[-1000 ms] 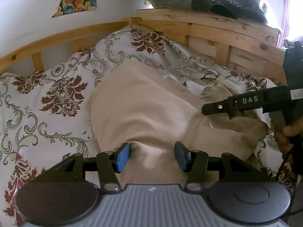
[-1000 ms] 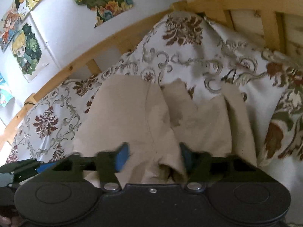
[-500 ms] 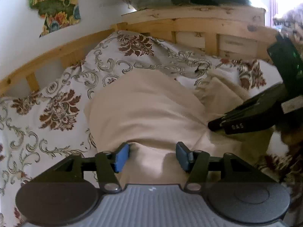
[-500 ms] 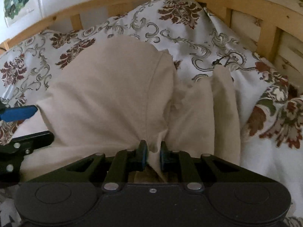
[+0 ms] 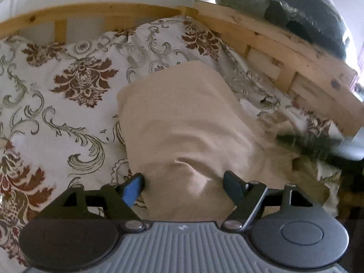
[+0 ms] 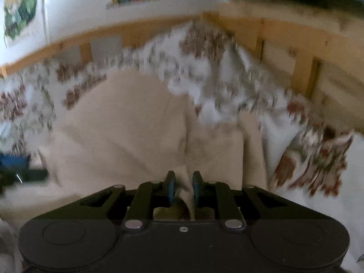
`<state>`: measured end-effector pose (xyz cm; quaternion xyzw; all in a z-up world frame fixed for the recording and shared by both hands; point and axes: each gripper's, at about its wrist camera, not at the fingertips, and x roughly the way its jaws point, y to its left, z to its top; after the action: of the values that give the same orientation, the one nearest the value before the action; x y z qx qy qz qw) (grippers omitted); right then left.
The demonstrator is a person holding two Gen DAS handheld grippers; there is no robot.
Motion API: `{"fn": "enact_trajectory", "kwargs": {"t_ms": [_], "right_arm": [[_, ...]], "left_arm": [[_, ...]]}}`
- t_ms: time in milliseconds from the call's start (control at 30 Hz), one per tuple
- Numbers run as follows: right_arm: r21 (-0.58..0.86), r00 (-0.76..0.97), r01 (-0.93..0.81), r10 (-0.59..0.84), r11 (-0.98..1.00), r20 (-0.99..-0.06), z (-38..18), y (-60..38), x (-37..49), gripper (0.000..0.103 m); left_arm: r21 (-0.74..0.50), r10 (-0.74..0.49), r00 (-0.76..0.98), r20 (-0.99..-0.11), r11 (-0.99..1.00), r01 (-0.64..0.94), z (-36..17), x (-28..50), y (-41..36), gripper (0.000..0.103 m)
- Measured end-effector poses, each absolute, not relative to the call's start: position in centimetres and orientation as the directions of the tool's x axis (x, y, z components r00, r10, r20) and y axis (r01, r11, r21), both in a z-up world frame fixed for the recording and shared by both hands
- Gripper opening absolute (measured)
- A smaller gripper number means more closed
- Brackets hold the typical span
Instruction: Fold large clothes
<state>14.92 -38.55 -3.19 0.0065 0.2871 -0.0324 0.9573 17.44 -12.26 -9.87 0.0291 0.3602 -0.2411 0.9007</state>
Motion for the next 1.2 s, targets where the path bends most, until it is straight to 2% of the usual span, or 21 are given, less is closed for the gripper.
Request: {"fn": "enact_trajectory", "kwargs": {"t_ms": [133, 200, 267, 367, 433, 533, 667, 700, 767, 833, 867, 900, 933, 1000, 1033, 1200], "right_arm": [[-0.112, 0.941, -0.056, 0.015, 0.992, -0.337, -2.0, -37.0, 16.1, 0.034], [-0.129, 0.948, -0.147, 0.102, 0.981, -0.302, -2.1, -36.1, 17.6, 0.035], [-0.15, 0.935, -0.196, 0.139, 0.969, -0.327, -2.7, -35.2, 19.1, 0.036], [-0.216, 0.887, -0.258, 0.142, 0.942, -0.439, -5.2, -33.6, 21.8, 0.034], [-0.259, 0.863, -0.231, 0.074, 0.938, -0.5, -7.4, -33.0, 23.0, 0.018], [-0.259, 0.857, -0.189, 0.031, 0.947, -0.514, -8.1, -33.5, 23.3, 0.016], [-0.22, 0.87, -0.145, 0.018, 0.965, -0.494, -7.7, -34.1, 22.1, 0.017], [-0.216, 0.876, -0.128, 0.008, 0.968, -0.483, -7.2, -34.2, 21.6, 0.019], [-0.194, 0.895, -0.086, -0.009, 0.977, -0.445, -5.5, -34.7, 19.7, 0.032], [-0.166, 0.904, -0.04, -0.035, 0.985, -0.426, -3.8, -35.5, 18.2, 0.054], [-0.161, 0.907, -0.013, -0.056, 0.987, -0.418, -3.1, -35.8, 17.5, 0.061], [-0.148, 0.907, 0.026, -0.086, 0.989, -0.413, -2.2, -36.3, 16.6, 0.073], [-0.125, 0.903, 0.06, -0.107, 0.99, -0.417, -1.6, -36.8, 15.9, 0.082], [-0.037, 0.89, 0.127, -0.13, 0.991, -0.436, -0.7, -38.1, 14.1, 0.09], [0.013, 0.883, 0.155, -0.133, 0.988, -0.45, -0.7, -38.7, 13.0, 0.1], [0.107, 0.863, 0.218, -0.141, 0.97, -0.484, -1.4, -40.8, 11.7, 0.102]], "left_arm": [[-0.104, -0.416, 0.62, -0.665, 0.874, 0.475, -10.2, 17.3, -12.5, 0.084], [-0.114, -0.419, 0.615, -0.668, 0.874, 0.472, -10.3, 17.3, -12.4, 0.084], [-0.106, -0.417, 0.613, -0.671, 0.872, 0.478, -10.2, 17.2, -12.4, 0.084], [-0.107, -0.418, 0.607, -0.676, 0.87, 0.481, -10.1, 17.4, -12.7, 0.084], [-0.095, -0.417, 0.608, -0.675, 0.867, 0.489, -10.1, 17.2, -12.9, 0.084], [-0.087, -0.418, 0.62, -0.664, 0.867, 0.491, -9.9, 17.0, -13.2, 0.085], [-0.159, -0.444, 0.64, -0.627, 0.877, 0.453, -9.3, 16.6, -12.1, 0.086], [-0.185, -0.453, 0.648, -0.612, 0.879, 0.44, -9.2, 16.6, -11.6, 0.086], [-0.232, -0.461, 0.67, -0.581, 0.884, 0.407, -8.8, 16.5, -10.6, 0.087], [-0.249, -0.45, 0.681, -0.578, 0.891, 0.378, -8.6, 16.6, -10.0, 0.087], [-0.25, -0.443, 0.683, -0.581, 0.896, 0.368, -8.5, 16.8, -9.8, 0.087], [-0.249, -0.436, 0.686, -0.583, 0.899, 0.36, -8.4, 16.8, -9.6, 0.087], [-0.247, -0.433, 0.687, -0.583, 0.901, 0.357, -8.3, 16.8, -9.5, 0.087], [-0.239, -0.432, 0.685, -0.586, 0.9, 0.364, -8.2, 16.8, -9.6, 0.089], [-0.23, -0.429, 0.687, -0.587, 0.902, 0.366, -8.2, 16.8, -9.6, 0.092], [-0.208, -0.414, 0.704, -0.577, 0.908, 0.363, -7.9, 16.5, -9.9, 0.102]]}}
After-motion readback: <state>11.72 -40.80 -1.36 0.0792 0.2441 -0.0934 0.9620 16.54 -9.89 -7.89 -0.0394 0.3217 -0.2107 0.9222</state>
